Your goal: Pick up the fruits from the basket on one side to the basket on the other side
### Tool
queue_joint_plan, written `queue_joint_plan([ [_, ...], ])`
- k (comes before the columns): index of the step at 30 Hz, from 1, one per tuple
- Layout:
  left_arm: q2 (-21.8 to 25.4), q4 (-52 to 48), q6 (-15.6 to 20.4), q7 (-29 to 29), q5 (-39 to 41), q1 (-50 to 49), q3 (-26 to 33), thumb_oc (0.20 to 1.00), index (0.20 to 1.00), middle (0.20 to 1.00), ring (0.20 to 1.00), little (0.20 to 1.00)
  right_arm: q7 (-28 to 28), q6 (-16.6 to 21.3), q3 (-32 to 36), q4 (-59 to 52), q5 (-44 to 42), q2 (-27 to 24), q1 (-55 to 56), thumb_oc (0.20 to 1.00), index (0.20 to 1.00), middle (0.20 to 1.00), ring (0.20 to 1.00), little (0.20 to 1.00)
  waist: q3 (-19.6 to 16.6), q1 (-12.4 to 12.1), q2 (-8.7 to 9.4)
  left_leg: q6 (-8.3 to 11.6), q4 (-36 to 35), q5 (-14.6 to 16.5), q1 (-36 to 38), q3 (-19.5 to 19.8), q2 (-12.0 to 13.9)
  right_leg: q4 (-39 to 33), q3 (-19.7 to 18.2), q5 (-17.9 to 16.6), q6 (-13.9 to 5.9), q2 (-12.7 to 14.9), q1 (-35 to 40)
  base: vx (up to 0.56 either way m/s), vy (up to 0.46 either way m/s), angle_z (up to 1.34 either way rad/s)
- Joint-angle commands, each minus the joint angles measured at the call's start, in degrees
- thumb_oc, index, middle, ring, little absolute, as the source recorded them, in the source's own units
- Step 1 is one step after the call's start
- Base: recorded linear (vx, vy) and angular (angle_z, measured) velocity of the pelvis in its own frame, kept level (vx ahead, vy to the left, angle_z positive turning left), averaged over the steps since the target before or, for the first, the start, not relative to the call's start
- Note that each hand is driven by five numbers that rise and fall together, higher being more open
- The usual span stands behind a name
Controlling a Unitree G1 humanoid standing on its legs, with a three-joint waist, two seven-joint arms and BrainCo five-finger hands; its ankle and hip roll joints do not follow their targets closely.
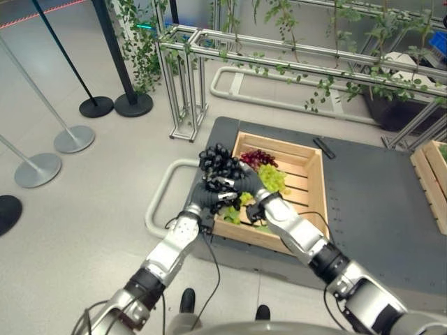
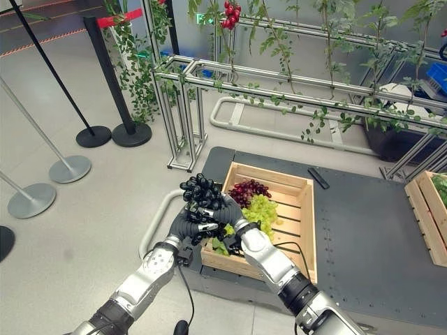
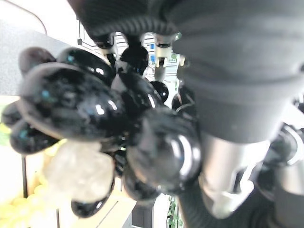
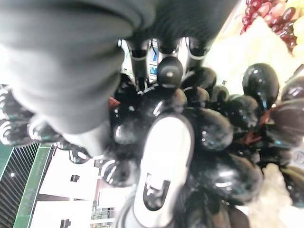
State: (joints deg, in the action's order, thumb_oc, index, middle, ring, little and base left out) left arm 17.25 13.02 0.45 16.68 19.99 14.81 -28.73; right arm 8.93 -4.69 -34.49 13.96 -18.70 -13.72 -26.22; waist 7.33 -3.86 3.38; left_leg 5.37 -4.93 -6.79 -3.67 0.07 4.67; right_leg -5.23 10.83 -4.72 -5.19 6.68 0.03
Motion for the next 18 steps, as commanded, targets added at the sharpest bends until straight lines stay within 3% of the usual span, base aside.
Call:
queue_joint_plan([
  [1, -2.26, 3.85, 3.55, 3.29, 2.47, 10.26, -1.19, 1.000, 1.000, 1.000, 1.000, 1.000, -1.24, 4.72, -4.68, -8.64, -4.07, 6.94, -2.28, 0.200, 0.200, 0.200, 0.200, 0.200, -1.07, 0.31, 2.08, -0.92, -0.07, 3.58, -0.10, -0.89, 0.40, 0.23, 0.11, -0.61, -3.76, 3.14, 0.50, 0.00, 0.000, 0.00],
  [2, -2.53, 4.34, 3.34, 3.41, 2.52, 11.13, -1.78, 0.708, 0.708, 0.708, 0.708, 0.708, -1.28, 4.59, -5.53, -8.48, -4.79, 7.29, -2.53, 0.200, 0.200, 0.200, 0.200, 0.200, -1.07, 0.48, 2.02, -0.90, -0.07, 3.58, 0.01, -0.94, 0.45, 0.23, 0.08, -0.59, -3.75, 3.15, 0.58, 0.00, 0.000, 0.00],
  [3, -2.51, 4.37, 3.40, 3.15, 2.69, 11.37, -1.98, 0.200, 0.200, 0.200, 0.200, 0.200, -1.31, 4.63, -5.83, -8.45, -5.13, 7.30, -2.71, 0.200, 0.200, 0.200, 0.200, 0.200, -1.07, 0.54, 1.97, -0.91, -0.07, 3.57, 0.08, -0.99, 0.46, 0.23, 0.07, -0.57, -3.72, 3.16, 0.67, 0.00, 0.000, 0.00],
  [9, -2.99, 4.43, 3.85, 3.09, 3.99, 11.40, -2.26, 0.200, 0.200, 0.200, 0.200, 0.200, -1.80, 4.79, -6.53, -8.43, -6.10, 6.98, -2.99, 0.200, 0.200, 0.200, 0.200, 0.200, -1.08, 0.69, 1.85, -0.95, -0.07, 3.70, 0.63, -1.25, 0.60, 0.23, -0.02, -0.45, -3.62, 3.16, 1.05, 0.00, 0.000, 0.00],
  [10, -2.99, 4.42, 3.85, 3.09, 3.99, 11.40, -2.26, 0.200, 0.200, 0.200, 0.200, 0.200, -1.80, 4.79, -6.53, -8.44, -6.10, 6.98, -2.99, 0.291, 0.291, 0.291, 0.291, 0.291, -1.08, 0.68, 1.85, -0.95, -0.07, 3.70, 0.63, -1.25, 0.60, 0.23, -0.02, -0.45, -3.62, 3.16, 1.05, 0.00, 0.000, 0.00],
  [11, -2.89, 4.26, 3.94, 3.07, 4.21, 11.08, -2.00, 0.200, 0.200, 0.200, 0.200, 0.200, -1.89, 4.96, -6.54, -8.45, -5.94, 6.82, -2.95, 1.000, 1.000, 1.000, 1.000, 1.000, -1.15, 0.69, 1.81, -0.93, -0.07, 3.78, 0.83, -1.37, 0.64, 0.23, -0.05, -0.35, -3.62, 3.10, 1.18, 0.00, 0.000, 0.00],
  [18, -2.74, 3.62, 4.40, 2.66, 5.20, 9.96, -0.92, 0.200, 0.200, 0.200, 0.200, 0.200, -2.03, 5.00, -6.02, -8.71, -6.34, 6.18, -2.29, 1.000, 1.000, 1.000, 1.000, 1.000, -1.41, 0.93, 1.38, -0.77, -0.07, 3.81, 1.29, -1.57, 0.88, 0.23, -0.29, -0.09, -3.47, 2.83, 1.50, 0.00, -0.005, 0.00],
])
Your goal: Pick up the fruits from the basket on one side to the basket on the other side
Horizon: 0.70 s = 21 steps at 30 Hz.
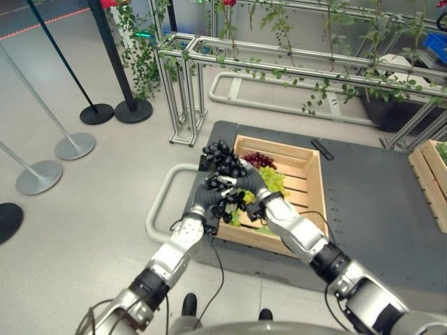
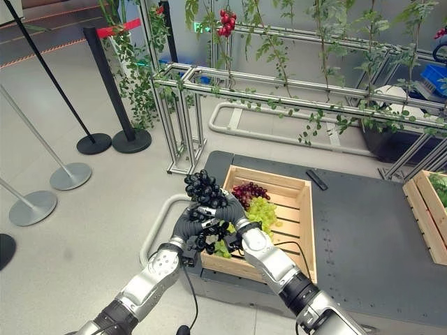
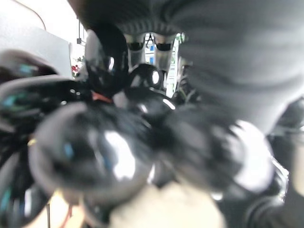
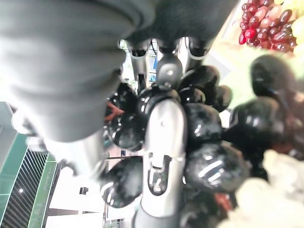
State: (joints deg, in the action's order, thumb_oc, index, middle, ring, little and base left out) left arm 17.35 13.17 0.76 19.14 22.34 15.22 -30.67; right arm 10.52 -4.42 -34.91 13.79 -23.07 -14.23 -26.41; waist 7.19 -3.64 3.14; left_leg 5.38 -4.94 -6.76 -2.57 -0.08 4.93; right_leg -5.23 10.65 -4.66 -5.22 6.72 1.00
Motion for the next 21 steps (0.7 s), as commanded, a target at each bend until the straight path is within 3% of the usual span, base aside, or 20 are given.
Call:
queue_joint_plan([
  [1, -2.76, 3.08, 4.35, 0.11, 3.33, 8.87, 1.58, 0.200, 0.200, 0.200, 0.200, 0.200, -3.72, 4.76, -5.36, -8.62, -2.10, 6.51, -1.63, 1.000, 1.000, 1.000, 1.000, 1.000, -1.37, 0.75, 1.33, -0.65, -0.06, 3.71, 0.42, -1.58, 0.83, 0.23, -0.18, -0.01, -3.31, 2.62, 0.68, -0.01, -0.037, 0.00],
  [12, -2.14, 2.08, 4.72, -1.65, 5.08, 4.00, 4.84, 0.200, 0.200, 0.200, 0.200, 0.200, -4.83, 5.84, -3.32, -11.87, -3.42, 4.71, 1.10, 1.000, 1.000, 1.000, 1.000, 1.000, -1.74, 1.11, -0.95, 0.94, -0.06, 1.91, 0.37, -1.64, 3.32, 0.23, -0.65, 1.11, -1.92, 0.29, 0.89, -0.03, -0.063, -0.02],
  [15, -1.36, 2.33, 4.70, -2.77, 5.48, -0.19, 8.02, 0.200, 0.200, 0.200, 0.200, 0.200, -5.66, 6.83, -0.48, -15.79, -2.66, 1.56, 4.28, 1.000, 1.000, 1.000, 1.000, 1.000, -1.39, 1.44, -2.42, 2.16, -0.06, 0.31, 0.55, -1.72, 5.17, 0.23, -0.36, 2.03, -0.90, -1.82, 1.23, -0.03, -0.115, -0.02],
  [21, -1.18, 2.96, 4.91, -3.33, 6.37, -4.32, 11.80, 0.200, 0.200, 0.200, 0.200, 0.200, -5.81, 8.21, 3.68, -19.53, -2.32, -1.36, 7.62, 1.000, 1.000, 1.000, 1.000, 1.000, -0.19, 1.22, -3.71, 3.31, -0.06, -2.10, -0.28, -1.08, 7.11, 0.23, 0.15, 2.76, 0.01, -3.79, 1.20, -0.03, -0.090, -0.01],
])
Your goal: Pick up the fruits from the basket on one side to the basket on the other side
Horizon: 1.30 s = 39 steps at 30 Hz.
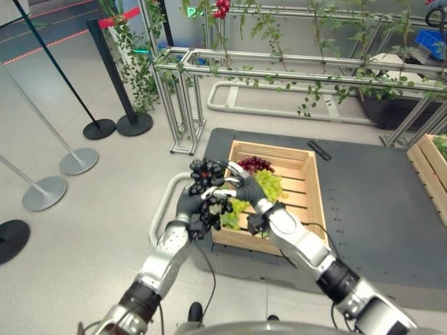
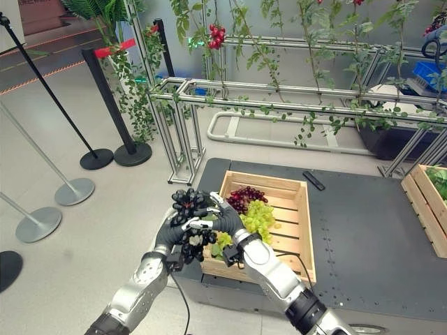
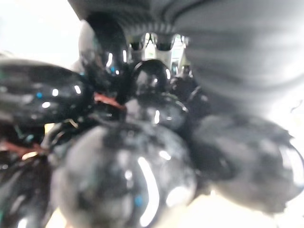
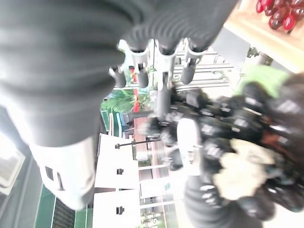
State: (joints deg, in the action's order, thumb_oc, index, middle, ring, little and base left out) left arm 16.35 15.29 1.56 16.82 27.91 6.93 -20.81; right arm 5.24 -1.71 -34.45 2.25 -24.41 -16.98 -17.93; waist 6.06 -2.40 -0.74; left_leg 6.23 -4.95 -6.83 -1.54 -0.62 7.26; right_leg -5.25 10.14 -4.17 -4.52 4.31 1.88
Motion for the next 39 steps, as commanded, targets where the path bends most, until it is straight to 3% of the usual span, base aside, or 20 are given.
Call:
queue_joint_plan([
  [1, -0.20, 0.83, 4.11, -1.01, 0.81, 3.95, 1.92, 0.200, 0.200, 0.200, 0.200, 0.200, -0.54, 5.48, 3.23, -8.02, -0.99, 1.37, -0.82, 1.000, 1.000, 1.000, 1.000, 1.000, 0.92, 0.03, 0.13, 2.47, -0.05, -2.06, -1.35, -0.46, 4.79, 0.25, 0.73, 2.27, -0.67, -1.40, 0.33, -0.09, -0.070, 0.03],
  [3, -0.97, 2.15, 4.45, -1.24, 1.20, 3.69, 3.26, 0.200, 0.200, 0.200, 0.200, 0.200, 0.26, 6.69, 6.82, -10.11, -0.52, -0.08, 0.58, 1.000, 1.000, 1.000, 1.000, 1.000, 2.52, 0.41, -0.09, 2.84, 0.74, -4.85, -3.82, -4.12, 5.91, 0.25, 2.96, 1.99, -0.51, -0.76, -0.31, -0.15, -0.037, 0.08],
  [6, -2.09, 3.18, 5.00, -2.01, 1.64, 3.10, 4.67, 0.200, 0.200, 0.200, 0.200, 0.200, 0.96, 7.74, 10.37, -11.58, 1.49, -1.48, 2.73, 1.000, 1.000, 1.000, 1.000, 1.000, 2.49, 1.97, 0.70, 2.06, 4.82, -4.64, -5.60, -14.24, 8.00, 0.25, 6.52, 1.68, -0.54, 0.94, -1.20, -0.13, -0.018, 0.88],
  [7, -2.08, 3.18, 5.00, -2.01, 1.64, 3.14, 4.67, 0.200, 0.200, 0.200, 0.200, 0.200, 0.96, 7.74, 10.39, -11.58, 1.49, -1.48, 2.70, 1.000, 1.000, 1.000, 1.000, 1.000, 2.39, 1.94, 0.69, 2.01, 4.82, -4.78, -5.82, -14.26, 8.01, 0.25, 6.49, 1.53, -0.51, 0.93, -1.43, -0.04, -0.033, 0.52],
  [8, -2.19, 3.45, 5.30, -2.89, 1.76, 1.48, 5.83, 0.200, 0.200, 0.200, 0.200, 0.200, 0.98, 8.00, 12.32, -11.98, 2.71, -1.82, 4.26, 1.000, 1.000, 1.000, 1.000, 1.000, 2.13, 1.84, 0.86, 1.71, 6.89, -1.98, -4.31, -13.10, 7.36, 0.25, 7.22, 1.34, -0.51, 1.26, -1.06, 0.00, -0.013, 0.49],
  [10, -2.32, 3.26, 5.24, -2.83, 1.73, 0.65, 6.24, 0.200, 0.200, 0.200, 0.200, 0.200, 0.98, 7.98, 13.12, -12.37, 3.13, -1.82, 5.21, 1.000, 1.000, 1.000, 1.000, 1.000, 1.93, 1.85, 1.12, 1.29, 7.97, -0.43, -3.89, -12.56, 6.55, 0.25, 7.58, 1.08, -0.54, 1.60, -0.84, 0.00, 0.002, 0.40],
  [12, -2.51, 2.08, 5.22, -2.50, 2.09, -1.38, 7.84, 0.200, 0.200, 0.200, 0.200, 0.200, 1.94, 9.07, 16.12, -12.38, 3.37, -1.96, 7.18, 1.000, 1.000, 1.000, 1.000, 1.000, 2.20, 1.92, 1.86, 0.31, 11.75, 4.63, -2.12, -12.35, 5.18, 0.25, 10.78, 0.86, -0.53, 3.39, 0.55, -0.08, 0.063, 0.50],
  [14, -2.59, 1.53, 5.48, -2.71, 2.27, -1.86, 8.27, 0.200, 0.200, 0.200, 0.200, 0.200, 2.21, 9.27, 17.21, -12.46, 3.56, -2.37, 7.64, 1.000, 1.000, 1.000, 1.000, 1.000, 1.98, 2.08, 1.93, 0.06, 11.92, 5.81, -1.37, -13.70, 5.04, 0.25, 12.43, 0.88, -0.49, 4.03, 0.67, -0.08, 0.089, 0.82],
  [15, -2.72, 0.74, 5.56, -3.09, 2.31, -2.59, 9.06, 0.200, 0.200, 0.200, 0.200, 0.200, 2.68, 9.61, 19.97, -12.64, 3.77, -3.02, 9.69, 1.000, 1.000, 1.000, 1.000, 1.000, 0.68, 2.57, 1.31, 0.59, 9.61, 7.82, 1.54, -17.37, 5.37, 0.25, 15.86, 1.82, -1.15, 4.53, 1.39, -0.02, 0.155, 0.74],
  [16, -2.77, 0.42, 5.32, -3.68, 2.07, -2.79, 9.20, 0.200, 0.200, 0.200, 0.200, 0.200, 3.05, 9.68, 21.42, -12.90, 3.82, -3.07, 10.55, 1.000, 1.000, 1.000, 1.000, 1.000, 0.13, 2.64, 0.94, 0.53, 7.61, 6.84, 2.14, -19.11, 5.29, 0.25, 17.62, 1.66, -1.27, 4.88, 1.56, 0.01, 0.215, 1.14],
  [19, -2.64, -1.40, 5.22, -4.38, 1.23, -5.99, 10.95, 0.200, 0.200, 0.200, 0.200, 0.200, 3.06, 9.69, 23.78, -12.51, 3.67, -1.88, 12.95, 1.000, 1.000, 1.000, 1.000, 1.000, -1.42, 1.55, 0.63, -0.18, 0.73, 5.83, 4.64, -17.71, 3.16, 0.39, 19.82, 0.61, -2.44, 5.41, 2.49, 0.05, 0.198, 0.85],
  [24, -1.45, -4.98, 4.66, -4.56, -0.46, -9.76, 13.89, 0.200, 0.200, 0.200, 0.200, 0.200, 3.09, 9.96, 26.57, -12.91, 4.16, -0.36, 15.89, 1.000, 1.000, 1.000, 1.000, 1.000, -2.45, 0.12, 2.53, -1.86, -0.05, 6.85, 4.42, -16.40, 1.33, 0.76, 21.81, -0.46, -3.46, 6.95, 3.42, 0.00, 0.171, 0.55],
  [29, -0.42, -7.20, 4.84, -3.21, -2.97, -11.05, 16.52, 0.200, 0.200, 0.200, 0.200, 0.200, 4.34, 10.07, 29.31, -12.63, 5.63, 0.63, 17.94, 1.000, 1.000, 1.000, 1.000, 1.000, -0.79, -1.18, 3.04, -4.46, -0.05, 7.56, 2.96, -13.95, -1.95, 8.49, 23.36, -0.31, -4.74, 11.54, 1.62, -0.04, 0.200, 0.33],
  [31, 0.20, -7.51, 5.28, -2.56, -3.97, -10.84, 16.69, 0.200, 0.200, 0.200, 0.200, 0.200, 5.07, 10.25, 30.55, -11.96, 6.39, 0.88, 18.72, 1.000, 1.000, 1.000, 1.000, 1.000, 0.29, -0.64, 3.15, -5.02, -0.05, 7.45, 2.02, -11.23, -3.31, 10.89, 21.02, -1.69, -5.82, 13.23, 0.53, -0.09, 0.089, 0.64],
  [32, 0.65, -7.75, 5.69, -2.22, -4.17, -10.54, 16.53, 0.200, 0.200, 0.200, 0.200, 0.200, 5.69, 10.41, 31.20, -11.54, 6.80, 1.08, 19.02, 1.000, 1.000, 1.000, 1.000, 1.000, 0.86, 0.61, 3.20, -5.54, -0.05, 5.90, 0.70, -9.58, -4.21, 11.99, 16.08, -3.69, -5.48, 12.96, -1.62, -0.11, 0.048, 1.25],
  [34, 0.99, -7.85, 6.25, -2.25, -4.15, -10.37, 15.98, 0.200, 0.200, 0.200, 0.200, 0.200, 5.83, 10.39, 32.18, -11.12, 7.40, 0.84, 19.53, 1.000, 1.000, 1.000, 1.000, 1.000, 0.18, 2.16, 3.15, -5.72, -0.05, 5.61, -0.41, -7.06, -4.80, 12.62, 5.16, -1.18, -4.87, 8.96, -4.05, -0.02, 0.045, 1.32],
  [35, 0.98, -7.85, 6.26, -2.25, -4.15, -10.35, 15.99, 0.200, 0.200, 0.200, 0.200, 0.200, 5.83, 10.40, 32.19, -11.11, 7.40, 0.83, 19.50, 1.000, 1.000, 1.000, 1.000, 1.000, -0.01, 2.04, 3.13, -5.72, -0.05, 5.42, -0.72, -7.19, -4.74, 12.61, 5.03, -1.37, -4.77, 8.90, -4.43, 0.13, 0.008, 0.73],
  [36, 1.29, -8.72, 6.45, -3.01, -4.07, -10.90, 15.90, 0.200, 0.200, 0.200, 0.200, 0.200, 5.62, 10.05, 32.90, -10.71, 8.22, 0.63, 20.75, 1.000, 1.000, 1.000, 1.000, 1.000, -0.44, 2.14, 2.83, -5.80, -0.05, 5.21, -0.81, -4.32, -5.49, 13.25, -1.54, 0.16, -4.94, 7.60, -4.05, 0.09, -0.005, 0.40],
  [37, 1.29, -8.76, 6.43, -3.01, -4.07, -10.90, 15.90, 0.200, 0.200, 0.200, 0.200, 0.200, 5.62, 10.04, 32.91, -10.72, 8.22, 0.63, 20.74, 1.000, 1.000, 1.000, 1.000, 1.000, -0.55, 2.12, 2.80, -5.81, -0.05, 4.98, -1.05, -4.33, -5.46, 13.11, -1.55, -0.11, -4.90, 7.55, -4.25, 0.15, -0.026, 0.51],
  [39, 1.30, -9.48, 6.55, -3.20, -4.48, -11.47, 15.93, 0.200, 0.200, 0.200, 0.200, 0.200, 5.35, 10.12, 33.58, -10.02, 9.11, 1.11, 22.38, 1.000, 1.000, 1.000, 1.000, 1.000, -1.06, 3.10, 2.33, -6.30, -0.05, 4.44, -1.23, -0.74, -6.42, 14.13, -8.25, 2.08, -4.05, 4.62, -3.72, 0.08, -0.024, 0.78],
])
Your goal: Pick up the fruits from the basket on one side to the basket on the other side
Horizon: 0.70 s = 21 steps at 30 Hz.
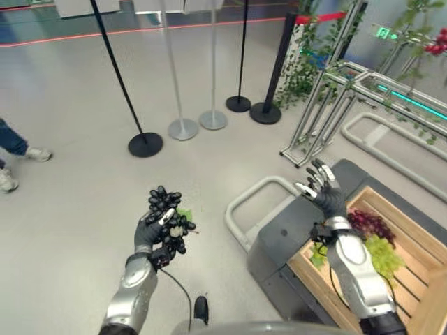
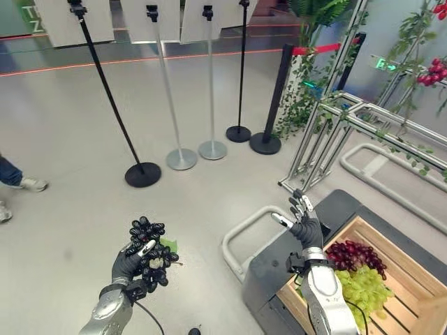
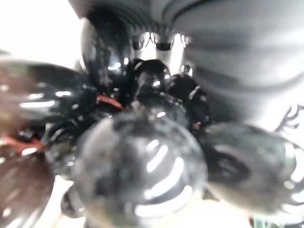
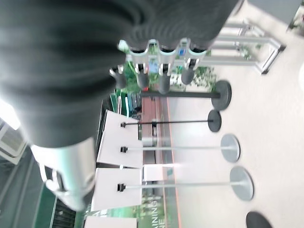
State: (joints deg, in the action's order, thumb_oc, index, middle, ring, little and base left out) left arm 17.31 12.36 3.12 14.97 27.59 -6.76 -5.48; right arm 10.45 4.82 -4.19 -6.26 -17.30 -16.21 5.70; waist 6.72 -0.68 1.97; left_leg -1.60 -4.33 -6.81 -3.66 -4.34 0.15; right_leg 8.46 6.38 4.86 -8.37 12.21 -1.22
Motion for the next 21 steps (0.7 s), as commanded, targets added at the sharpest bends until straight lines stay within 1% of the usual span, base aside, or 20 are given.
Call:
queue_joint_plan([
  [1, 0.33, -6.55, 4.98, -1.36, -4.16, 2.22, 0.61, 0.200, 0.200, 0.200, 0.200, 0.200, 0.14, 3.59, 3.31, -1.52, 2.00, 0.33, -1.24, 1.000, 1.000, 1.000, 1.000, 1.000, -1.77, 1.38, -0.40, 1.54, -0.67, 4.41, 0.82, 2.98, 0.72, 0.40, -4.49, -6.98, -0.21, -3.29, -0.69, 0.07, -0.003, 1.35],
  [2, 0.17, -6.81, 4.96, -1.48, -4.17, 2.11, 0.48, 0.200, 0.200, 0.200, 0.200, 0.200, 0.19, 3.40, 3.47, -1.05, 2.56, 0.20, -1.08, 1.000, 1.000, 1.000, 1.000, 1.000, -1.86, 2.23, -0.52, 1.45, -0.67, 4.03, 0.98, 4.24, 0.38, 0.33, -9.00, -4.73, 0.39, -6.23, -0.36, 0.05, -0.001, 1.43],
  [3, -0.11, -7.71, 5.09, -1.75, -4.27, 1.64, 0.54, 0.200, 0.200, 0.200, 0.200, 0.200, 0.33, 3.40, 2.94, -0.52, 3.22, 0.12, -1.02, 1.000, 1.000, 1.000, 1.000, 1.000, -1.84, 3.13, -0.64, 1.18, -0.67, 3.15, 0.70, 6.66, -0.50, -0.51, -17.94, -1.93, 1.98, -11.44, 0.12, 0.06, -0.023, 1.55],
  [4, -0.09, -8.38, 5.30, -1.65, -4.29, 1.10, 1.12, 0.200, 0.200, 0.200, 0.200, 0.200, 0.10, 3.18, 2.44, -0.37, 3.69, -0.30, -0.82, 1.000, 1.000, 1.000, 1.000, 1.000, -1.42, 2.67, -0.55, 1.23, -0.67, 2.59, 0.74, 8.36, -1.13, -0.26, -20.42, -1.93, 3.27, -13.55, -0.51, 0.01, -0.059, 0.94],
  [5, -0.07, -9.00, 5.46, -1.67, -4.28, 0.58, 1.39, 0.200, 0.200, 0.200, 0.200, 0.200, 0.00, 3.15, 2.01, -0.17, 3.91, -0.64, -0.70, 1.000, 1.000, 1.000, 1.000, 1.000, -0.88, 2.11, -0.54, 1.34, -0.67, 2.17, 0.78, 10.27, -1.81, 0.41, -21.55, -1.85, 4.36, -14.78, -1.05, -0.02, -0.109, 1.07],
  [6, -0.41, -9.56, 5.54, -1.95, -4.19, 0.48, 1.60, 0.200, 0.200, 0.200, 0.200, 0.200, -0.47, 3.09, 1.72, -0.03, 4.26, -0.87, -0.74, 1.000, 1.000, 1.000, 1.000, 1.000, -0.73, 2.01, -0.62, 1.32, -0.67, 1.89, 1.02, 11.92, -2.23, -0.07, -20.47, -1.19, 4.61, -14.51, -0.36, -0.04, -0.155, 0.76],
  [7, -0.98, -9.93, 5.62, -2.08, -3.90, -0.13, 1.92, 0.200, 0.200, 0.200, 0.200, 0.200, -0.83, 2.67, 1.23, 0.08, 4.85, -1.30, -0.80, 1.000, 1.000, 1.000, 1.000, 1.000, -0.59, 1.55, -0.65, 1.29, -0.67, 1.89, 1.32, 12.58, -2.48, -1.25, -19.32, -1.48, 4.97, -14.10, 0.07, -0.11, -0.280, 0.56],
  [8, -1.70, -10.58, 5.93, -2.21, -2.46, -1.19, 2.44, 0.200, 0.200, 0.200, 0.200, 0.200, -1.03, 2.59, 0.53, 0.87, 5.00, -1.94, -1.40, 1.000, 1.000, 1.000, 1.000, 1.000, -0.58, 0.92, -1.33, 1.91, -0.67, 1.33, 0.80, 13.36, -2.44, -6.55, -17.69, -2.72, 4.82, -13.64, 2.19, -0.09, -0.229, 0.17],
  [9, -1.73, -10.66, 5.89, -2.21, -2.44, -1.26, 2.45, 0.200, 0.200, 0.200, 0.200, 0.200, -1.03, 2.62, 0.51, 0.91, 4.98, -1.98, -1.41, 1.000, 1.000, 1.000, 1.000, 1.000, -0.57, 1.06, -1.38, 1.91, -0.67, 1.32, 0.83, 13.49, -2.45, -6.98, -17.56, -2.95, 4.83, -13.60, 2.45, -0.11, -0.219, 0.37],
  [11, -2.15, -11.22, 5.61, -2.77, -0.72, -2.56, 2.83, 0.200, 0.200, 0.200, 0.200, 0.200, -1.50, 2.37, 0.68, 0.20, 4.51, -2.22, -0.78, 1.000, 1.000, 1.000, 1.000, 1.000, -0.16, 0.27, -2.55, 2.95, -0.67, -0.36, -0.41, 14.46, -1.94, -10.42, -16.33, -3.71, 5.22, -13.49, 4.10, -0.09, -0.128, 0.36],
  [12, -2.16, -11.29, 5.58, -2.78, -0.70, -2.62, 2.82, 0.200, 0.200, 0.200, 0.200, 0.200, -1.52, 2.37, 0.70, 0.18, 4.50, -2.24, -0.73, 1.000, 1.000, 1.000, 1.000, 1.000, -0.17, 0.41, -2.58, 2.98, -0.67, -0.40, -0.42, 14.61, -1.95, -10.65, -16.18, -3.84, 5.24, -13.47, 4.24, -0.19, -0.181, 0.13],
  [13, -2.58, -11.19, 5.40, -3.63, 0.32, -3.69, 3.04, 0.200, 0.200, 0.200, 0.200, 0.200, -2.14, 2.57, 0.95, -0.12, 4.02, -2.66, 0.30, 1.000, 1.000, 1.000, 1.000, 1.000, 0.71, -0.01, -3.25, 3.90, -0.67, -1.84, -2.07, 16.16, -1.63, -13.35, -15.78, -4.44, 5.73, -13.48, 5.03, -0.14, -0.112, 0.14],
  [14, -2.59, -11.22, 5.39, -3.64, 0.34, -3.72, 3.03, 0.200, 0.200, 0.200, 0.200, 0.200, -2.16, 2.59, 0.97, -0.10, 4.00, -2.69, 0.32, 1.000, 1.000, 1.000, 1.000, 1.000, 0.67, 0.11, -3.30, 3.93, -0.67, -1.90, -2.13, 16.30, -1.64, -13.36, -15.64, -4.46, 5.75, -13.50, 5.01, -0.34, -0.185, 0.37],
  [15, -2.78, -10.98, 5.52, -3.65, 0.66, -3.69, 3.49, 0.200, 0.200, 0.200, 0.200, 0.200, -1.98, 2.87, 1.24, 0.34, 4.50, -3.48, 0.39, 1.000, 1.000, 1.000, 1.000, 1.000, 2.19, -0.54, -3.92, 5.73, -0.67, -4.32, -4.83, 16.99, -0.15, -13.46, -14.77, -4.42, 5.77, -13.33, 3.93, -0.30, -0.106, 0.50],
  [16, -2.76, -10.86, 5.48, -3.71, 0.80, -3.44, 3.72, 0.200, 0.200, 0.200, 0.200, 0.200, -1.80, 3.07, 1.55, 0.48, 4.70, -3.92, 0.14, 1.000, 1.000, 1.000, 1.000, 1.000, 2.73, -0.38, -3.69, 6.26, -0.61, -4.66, -6.41, 15.23, 0.94, -13.46, -13.64, -4.79, 5.72, -12.83, 3.41, -0.38, -0.132, 0.80],
  [17, -2.74, -10.70, 5.56, -3.77, 0.92, -3.20, 4.02, 0.200, 0.200, 0.200, 0.200, 0.200, -1.59, 3.28, 2.10, 0.33, 4.90, -4.30, 0.03, 1.000, 1.000, 1.000, 1.000, 1.000, 3.26, 0.19, -3.05, 6.40, -0.34, -4.11, -7.43, 12.01, 2.24, -13.46, -12.06, -4.88, 5.55, -11.85, 3.18, -0.25, -0.073, 0.70],
  [18, -2.80, -10.52, 5.71, -3.80, 0.87, -2.96, 4.16, 0.200, 0.200, 0.200, 0.200, 0.200, -1.21, 3.59, 2.76, 0.23, 5.16, -4.44, 0.04, 1.000, 1.000, 1.000, 1.000, 1.000, 3.49, 0.76, -2.66, 6.40, -0.36, -3.77, -8.23, 7.03, 3.79, -13.46, -10.30, -5.04, 5.35, -11.09, 2.79, -0.23, -0.072, 0.98],
  [19, -2.79, -10.35, 5.88, -3.95, 0.75, -2.68, 4.25, 0.200, 0.200, 0.200, 0.200, 0.200, -0.65, 3.77, 3.30, 0.43, 5.52, -4.38, -0.06, 1.000, 1.000, 1.000, 1.000, 1.000, 3.52, 1.46, -2.33, 6.34, -0.14, -3.54, -8.68, 0.88, 5.52, -13.46, -7.98, -5.25, 5.09, -10.31, 2.47, -0.22, -0.079, 0.95],
  [20, -2.62, -10.14, 6.00, -4.14, 0.46, -2.22, 4.19, 0.200, 0.200, 0.200, 0.200, 0.200, 0.02, 3.79, 3.72, 0.67, 5.79, -4.17, -0.46, 1.000, 1.000, 1.000, 1.000, 1.000, 3.61, 1.95, -2.14, 6.37, 0.76, -3.77, -8.51, -4.11, 6.68, -13.46, -5.68, -5.50, 4.80, -9.61, 2.42, -0.21, -0.100, 1.25],
  [21, -2.53, -10.14, 6.05, -4.38, 0.52, -2.15, 4.17, 0.200, 0.200, 0.200, 0.200, 0.200, 0.27, 3.73, 4.04, 0.37, 6.10, -4.06, -0.52, 1.000, 1.000, 1.000, 1.000, 1.000, 3.53, 2.20, -2.28, 6.59, 1.63, -3.45, -6.98, -7.39, 8.01, -13.46, -3.40, -6.19, 4.53, -9.30, 2.31, -0.20, -0.078, 1.30],
])
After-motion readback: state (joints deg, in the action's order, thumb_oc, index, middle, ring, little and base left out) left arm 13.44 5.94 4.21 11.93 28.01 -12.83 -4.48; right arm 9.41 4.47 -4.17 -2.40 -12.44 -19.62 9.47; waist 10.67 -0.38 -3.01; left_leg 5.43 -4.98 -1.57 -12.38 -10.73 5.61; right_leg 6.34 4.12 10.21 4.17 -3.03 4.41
